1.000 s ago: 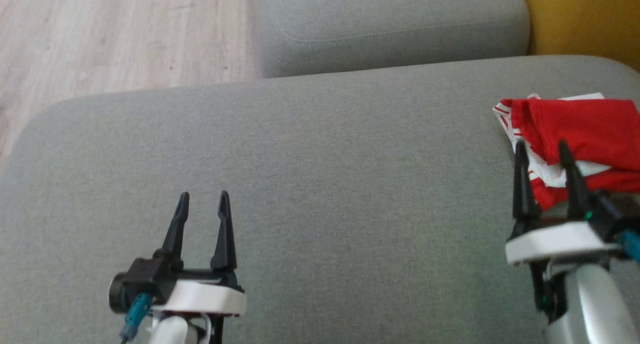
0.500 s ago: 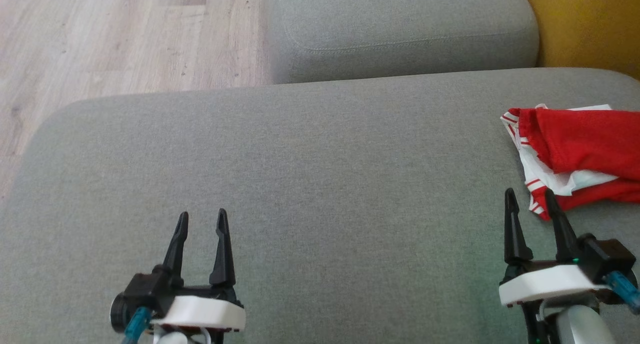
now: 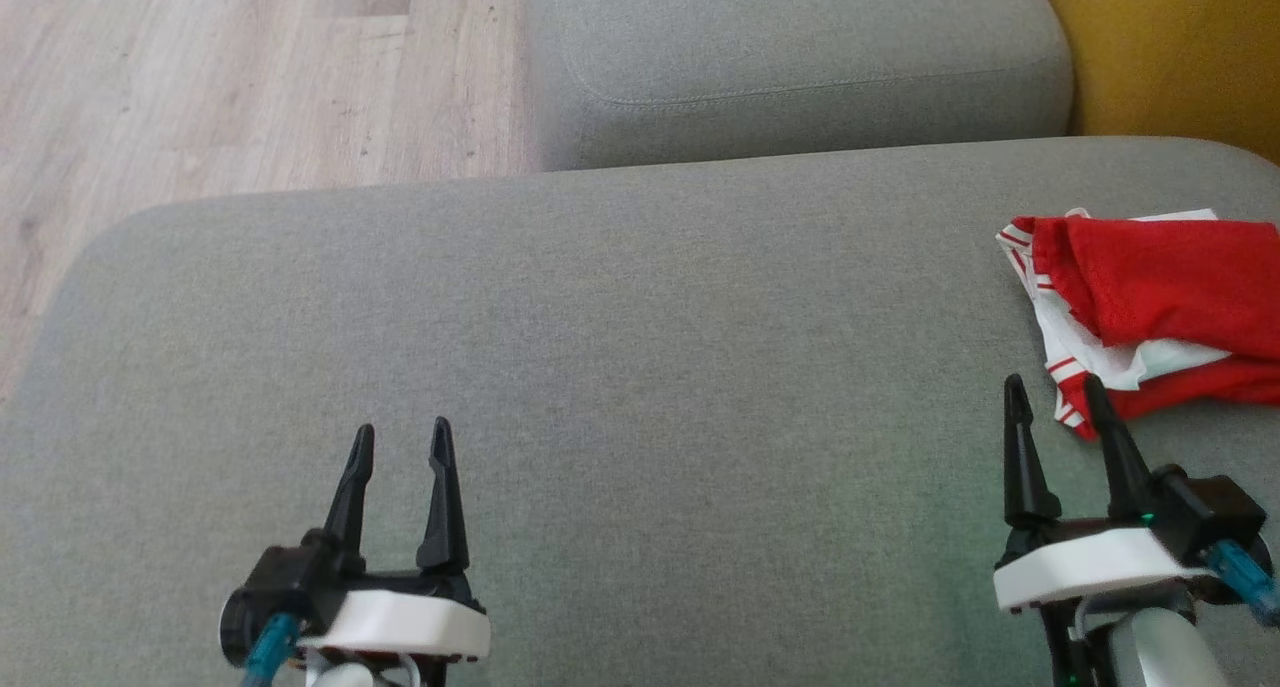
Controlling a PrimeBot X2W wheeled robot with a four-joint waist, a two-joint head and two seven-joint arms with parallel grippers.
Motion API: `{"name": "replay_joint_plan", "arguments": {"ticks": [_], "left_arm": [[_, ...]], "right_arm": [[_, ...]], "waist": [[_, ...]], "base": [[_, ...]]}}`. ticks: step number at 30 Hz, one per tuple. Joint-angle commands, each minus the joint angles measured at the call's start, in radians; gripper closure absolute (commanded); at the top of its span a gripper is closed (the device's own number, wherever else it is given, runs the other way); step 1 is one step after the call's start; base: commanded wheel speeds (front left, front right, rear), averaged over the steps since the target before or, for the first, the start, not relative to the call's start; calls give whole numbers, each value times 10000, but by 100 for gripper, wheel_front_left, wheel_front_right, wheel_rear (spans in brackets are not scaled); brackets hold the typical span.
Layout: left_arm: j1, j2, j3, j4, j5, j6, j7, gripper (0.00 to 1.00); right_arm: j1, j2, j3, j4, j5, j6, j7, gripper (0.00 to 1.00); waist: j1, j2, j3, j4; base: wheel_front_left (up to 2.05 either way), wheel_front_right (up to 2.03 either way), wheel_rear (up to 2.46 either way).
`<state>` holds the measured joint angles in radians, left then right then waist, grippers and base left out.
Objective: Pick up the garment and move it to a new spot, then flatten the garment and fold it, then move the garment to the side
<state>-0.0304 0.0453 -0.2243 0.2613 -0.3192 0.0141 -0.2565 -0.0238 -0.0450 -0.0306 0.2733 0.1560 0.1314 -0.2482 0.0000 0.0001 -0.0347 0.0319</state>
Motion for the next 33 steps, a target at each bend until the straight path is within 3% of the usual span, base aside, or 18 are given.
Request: {"name": "replay_joint_plan", "arguments": {"ticks": [1, 9, 10, 13, 33], "left_arm": [[-296, 49, 334, -294, -120, 0, -53, 0], [-329, 49, 494, -302, -863, -264, -53, 0], [2, 0, 131, 6, -887, -246, 1, 100], [129, -13, 67, 451, -919, -239, 23, 100], [-18, 8, 585, 360, -2856, -433, 603, 100]], "right_arm": [[-292, -53, 293, -350, -14, -7, -135, 0], [-304, -53, 487, -346, 85, -7, -135, 0], [-2, 0, 224, -5, 34, 0, 0, 100], [118, 8, 224, 450, 57, 0, 32, 100], [-34, -2, 54, 330, 2383, -1, 609, 100]], "waist": [[0, -1, -1, -13], [0, -1, 39, -138], [0, -1, 36, -136], [0, -1, 41, -141], [0, -1, 95, -170]], "base": [[0, 0, 0], [0, 0, 0], [0, 0, 0], [0, 0, 0], [0, 0, 0]]}}
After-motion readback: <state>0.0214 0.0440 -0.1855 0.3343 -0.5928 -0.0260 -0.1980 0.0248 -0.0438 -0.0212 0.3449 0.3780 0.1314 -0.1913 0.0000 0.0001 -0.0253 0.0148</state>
